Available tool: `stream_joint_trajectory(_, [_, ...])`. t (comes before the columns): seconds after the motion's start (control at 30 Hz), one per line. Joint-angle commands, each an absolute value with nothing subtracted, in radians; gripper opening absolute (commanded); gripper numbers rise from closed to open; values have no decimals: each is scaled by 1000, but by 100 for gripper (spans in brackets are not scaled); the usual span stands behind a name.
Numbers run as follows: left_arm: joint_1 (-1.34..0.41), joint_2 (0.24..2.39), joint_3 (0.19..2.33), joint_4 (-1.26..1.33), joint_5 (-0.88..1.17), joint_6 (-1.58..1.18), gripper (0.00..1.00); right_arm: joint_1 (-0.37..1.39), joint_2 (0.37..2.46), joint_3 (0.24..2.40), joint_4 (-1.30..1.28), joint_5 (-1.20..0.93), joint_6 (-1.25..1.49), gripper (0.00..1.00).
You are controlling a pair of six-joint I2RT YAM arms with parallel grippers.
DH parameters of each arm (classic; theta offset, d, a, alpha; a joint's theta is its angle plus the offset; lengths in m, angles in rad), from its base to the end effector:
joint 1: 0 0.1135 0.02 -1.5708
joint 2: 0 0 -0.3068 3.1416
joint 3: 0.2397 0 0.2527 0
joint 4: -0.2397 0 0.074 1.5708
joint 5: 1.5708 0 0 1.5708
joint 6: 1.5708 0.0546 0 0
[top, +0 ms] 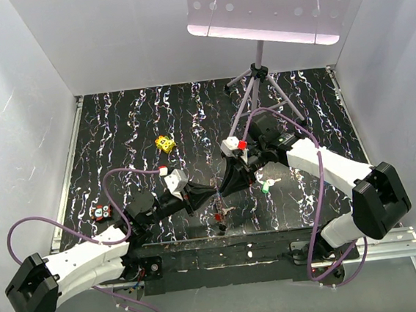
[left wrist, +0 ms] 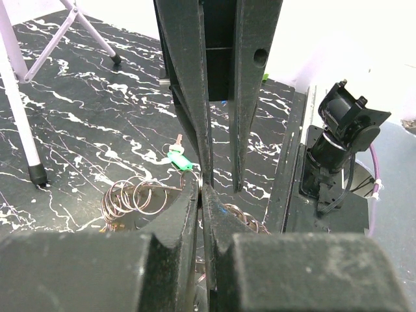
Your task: Put the keys on the keyring
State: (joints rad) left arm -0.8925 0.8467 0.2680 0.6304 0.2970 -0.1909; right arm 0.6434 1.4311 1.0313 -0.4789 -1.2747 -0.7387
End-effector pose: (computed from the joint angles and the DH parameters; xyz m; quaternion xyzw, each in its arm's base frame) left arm 0.1012 -0.1511 0.2658 0.3348 0.6027 -0.4571 0.5620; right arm 0.1960 0.2122 0.3078 -0.6374 0.4539 0.5462 0.2990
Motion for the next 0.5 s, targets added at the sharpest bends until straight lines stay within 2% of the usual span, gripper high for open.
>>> stream_joint_trajectory(0.0, [-897, 804, 256, 683, 275, -187, 0, 635, 1419, 1068, -525, -1275, -772, 28])
stream_joint_trajectory(0.47, [-896, 822, 259, 703, 285, -198, 0, 626, 1422, 1034, -376, -1221, -623, 32])
